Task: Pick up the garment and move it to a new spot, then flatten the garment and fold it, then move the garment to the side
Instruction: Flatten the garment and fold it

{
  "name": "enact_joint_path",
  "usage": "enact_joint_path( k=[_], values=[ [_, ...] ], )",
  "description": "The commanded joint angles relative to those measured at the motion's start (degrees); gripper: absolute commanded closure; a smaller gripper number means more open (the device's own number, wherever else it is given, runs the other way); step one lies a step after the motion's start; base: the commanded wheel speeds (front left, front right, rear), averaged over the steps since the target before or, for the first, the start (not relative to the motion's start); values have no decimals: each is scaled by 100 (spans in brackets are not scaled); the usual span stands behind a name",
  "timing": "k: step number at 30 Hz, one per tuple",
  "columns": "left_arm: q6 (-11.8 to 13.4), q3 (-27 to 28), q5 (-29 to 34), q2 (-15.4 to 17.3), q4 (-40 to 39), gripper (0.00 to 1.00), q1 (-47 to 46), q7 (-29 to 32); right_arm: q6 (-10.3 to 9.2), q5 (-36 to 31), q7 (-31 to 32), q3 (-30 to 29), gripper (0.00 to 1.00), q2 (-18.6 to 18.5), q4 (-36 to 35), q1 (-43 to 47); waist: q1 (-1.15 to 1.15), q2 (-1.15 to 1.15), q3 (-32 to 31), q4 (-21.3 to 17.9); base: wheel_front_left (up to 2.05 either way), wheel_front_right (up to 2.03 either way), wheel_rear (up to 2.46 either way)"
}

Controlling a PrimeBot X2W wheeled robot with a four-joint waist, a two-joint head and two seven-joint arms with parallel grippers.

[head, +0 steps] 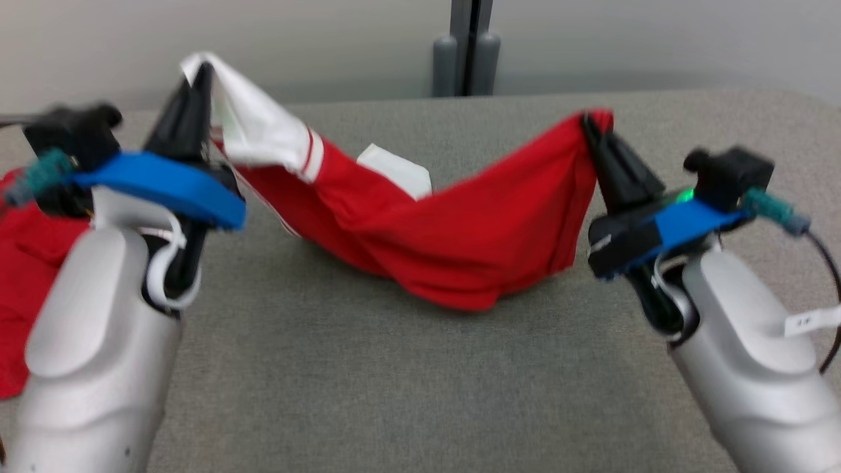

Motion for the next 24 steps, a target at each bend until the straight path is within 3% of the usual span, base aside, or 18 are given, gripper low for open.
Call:
enact_joint_path(
  k=[1, 6, 12, 19, 24],
  values=[
    [-53, 112, -206, 54, 218, 100, -834, 177, 1, 383, 81, -44, 100, 28, 225, -830, -2, -1, 350, 40, 0, 0, 0],
    [-51, 236, -492, 254, 944, 100, -2896, 483, 1, 1322, 253, -277, 100, 196, 872, -2958, -2, -1, 1002, -82, 0, 0, 0],
    [-52, -46, -361, 484, 1669, 100, -5050, 559, 1, 1851, 201, -477, 100, 234, 1695, -5050, -2, -1, 1510, -240, 0, 0, 0],
    [-53, -353, -563, 329, 2307, 100, -6429, 342, 1, 1924, 100, -398, 100, -14, 2441, -6239, -2, -1, 1658, -281, 0, 0, 0],
    [-53, -803, -870, 239, 2629, 100, -6651, 145, 1, 2109, 142, -71, 100, -218, 2763, -6358, -2, -1, 1736, -281, 0, 0, 0]
  ],
)
